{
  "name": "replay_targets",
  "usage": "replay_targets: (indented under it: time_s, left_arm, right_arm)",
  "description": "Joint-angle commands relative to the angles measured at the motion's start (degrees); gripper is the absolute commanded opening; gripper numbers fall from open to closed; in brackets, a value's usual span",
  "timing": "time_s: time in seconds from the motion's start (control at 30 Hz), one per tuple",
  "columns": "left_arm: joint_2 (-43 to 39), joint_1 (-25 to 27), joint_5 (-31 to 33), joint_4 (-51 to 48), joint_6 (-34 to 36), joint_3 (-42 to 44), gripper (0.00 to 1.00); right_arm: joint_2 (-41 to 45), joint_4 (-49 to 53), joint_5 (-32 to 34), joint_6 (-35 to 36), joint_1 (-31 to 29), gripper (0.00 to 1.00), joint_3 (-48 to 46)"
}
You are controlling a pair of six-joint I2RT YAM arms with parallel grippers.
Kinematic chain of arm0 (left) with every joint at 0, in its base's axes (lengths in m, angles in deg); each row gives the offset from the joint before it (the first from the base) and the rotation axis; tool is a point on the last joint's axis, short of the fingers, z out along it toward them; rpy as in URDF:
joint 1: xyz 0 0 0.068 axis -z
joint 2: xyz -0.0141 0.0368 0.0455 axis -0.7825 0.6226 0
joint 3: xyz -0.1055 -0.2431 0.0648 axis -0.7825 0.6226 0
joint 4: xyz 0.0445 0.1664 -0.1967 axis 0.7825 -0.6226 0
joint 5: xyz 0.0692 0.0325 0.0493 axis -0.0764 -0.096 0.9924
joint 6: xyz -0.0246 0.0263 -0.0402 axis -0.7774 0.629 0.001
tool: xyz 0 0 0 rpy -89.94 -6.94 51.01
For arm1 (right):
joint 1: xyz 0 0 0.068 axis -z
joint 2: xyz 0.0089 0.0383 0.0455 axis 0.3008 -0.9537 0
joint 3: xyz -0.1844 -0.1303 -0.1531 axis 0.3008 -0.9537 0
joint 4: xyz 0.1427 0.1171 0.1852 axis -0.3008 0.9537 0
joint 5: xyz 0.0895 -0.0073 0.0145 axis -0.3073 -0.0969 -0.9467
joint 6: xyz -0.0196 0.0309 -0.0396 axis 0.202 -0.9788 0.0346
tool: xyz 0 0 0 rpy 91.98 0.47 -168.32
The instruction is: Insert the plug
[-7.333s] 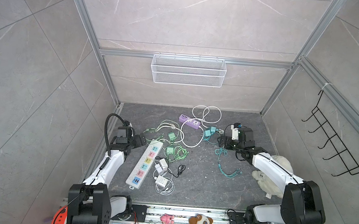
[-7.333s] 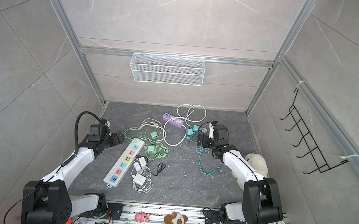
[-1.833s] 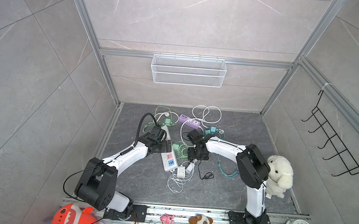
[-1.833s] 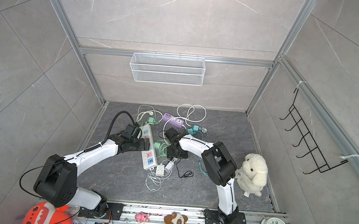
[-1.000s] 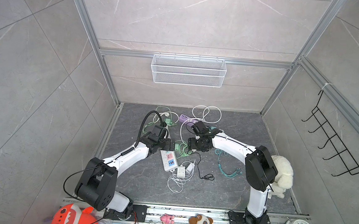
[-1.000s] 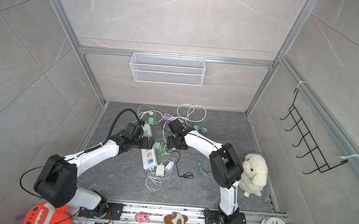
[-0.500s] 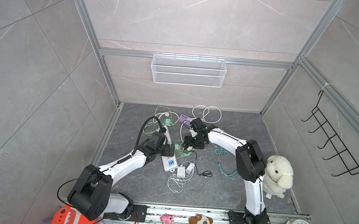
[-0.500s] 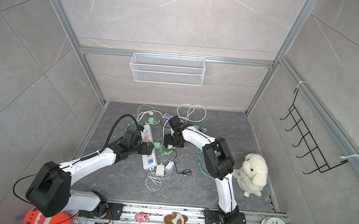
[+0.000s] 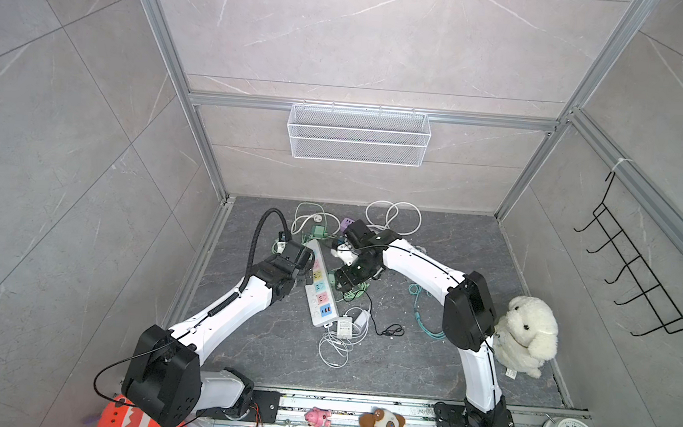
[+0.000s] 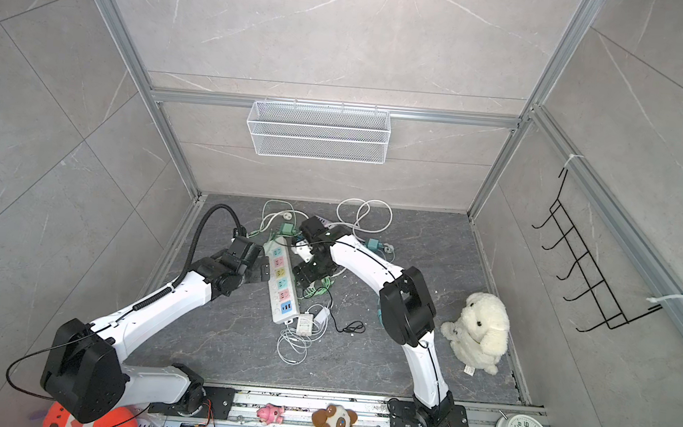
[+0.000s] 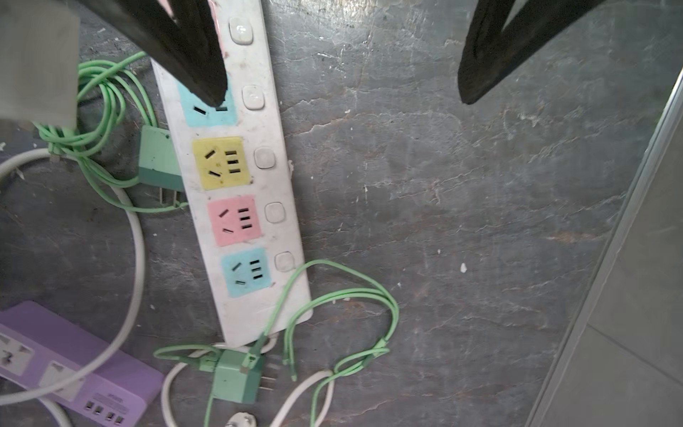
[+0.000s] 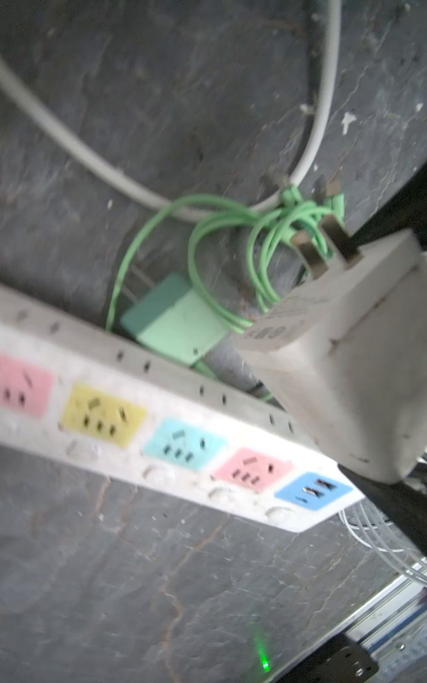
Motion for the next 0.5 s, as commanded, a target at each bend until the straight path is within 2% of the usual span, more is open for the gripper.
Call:
replay_targets:
  time_s: [0.0, 0.2, 0.47]
  left_arm:
    - [-2.1, -3.6, 0.4, -6.9, -5.6, 0.8, 1.00]
    - [-8.9, -11.5, -9.2, -1.9, -6.8, 8.6, 1.00]
    - [-10.0, -12.4, -11.4, -1.7, -5.5, 10.0, 1.00]
  right_arm:
    - [-2.7, 4.6, 4.4, 6.8, -3.2, 0.52, 3.3]
    - [-2.5, 0.6, 4.7, 8.7, -7.2, 0.52, 2.1]
    - [-7.7, 1.7, 7.4, 10.9, -9.6, 0.62, 6.0]
